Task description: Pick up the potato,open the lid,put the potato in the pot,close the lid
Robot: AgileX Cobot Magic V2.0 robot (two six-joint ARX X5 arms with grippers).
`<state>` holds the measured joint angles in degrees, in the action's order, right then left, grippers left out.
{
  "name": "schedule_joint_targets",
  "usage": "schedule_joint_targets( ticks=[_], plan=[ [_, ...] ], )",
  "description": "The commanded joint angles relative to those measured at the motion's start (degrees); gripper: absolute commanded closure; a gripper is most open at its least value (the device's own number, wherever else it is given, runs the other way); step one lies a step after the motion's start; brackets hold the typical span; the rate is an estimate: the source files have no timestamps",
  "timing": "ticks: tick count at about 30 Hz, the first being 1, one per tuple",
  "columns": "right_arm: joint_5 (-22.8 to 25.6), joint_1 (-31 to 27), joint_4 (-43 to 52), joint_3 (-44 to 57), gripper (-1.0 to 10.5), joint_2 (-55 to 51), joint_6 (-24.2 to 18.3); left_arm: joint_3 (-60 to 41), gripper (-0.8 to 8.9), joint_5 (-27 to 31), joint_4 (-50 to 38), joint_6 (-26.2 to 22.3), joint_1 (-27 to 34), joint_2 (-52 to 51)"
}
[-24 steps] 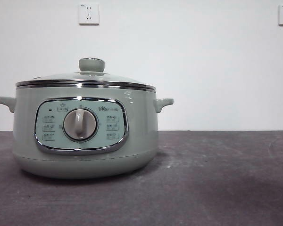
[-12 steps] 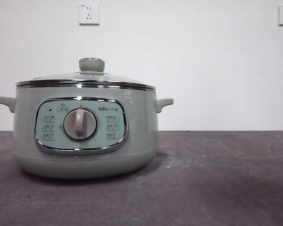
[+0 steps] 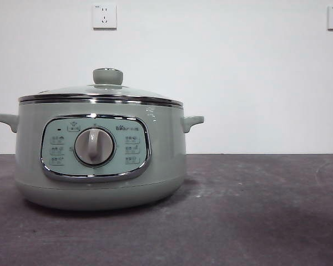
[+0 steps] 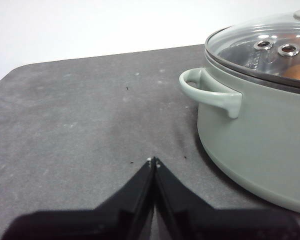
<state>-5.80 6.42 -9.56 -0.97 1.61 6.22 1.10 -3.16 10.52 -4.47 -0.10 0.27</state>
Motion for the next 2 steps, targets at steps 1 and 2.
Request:
schedule_joint_targets(
  ticks=[1, 2],
  plan=[
    [0.2, 0.0, -0.7, 0.6, 9.5, 0.0, 0.4, -0.9, 8.17, 0.1, -0.2, 0.3, 0.2, -0.2],
    [0.2, 0.0, -0.7, 0.6, 9.5, 0.0, 0.3, -0.9, 8.17, 0.1, -0.2, 0.3, 0.2, -0.2]
  ],
)
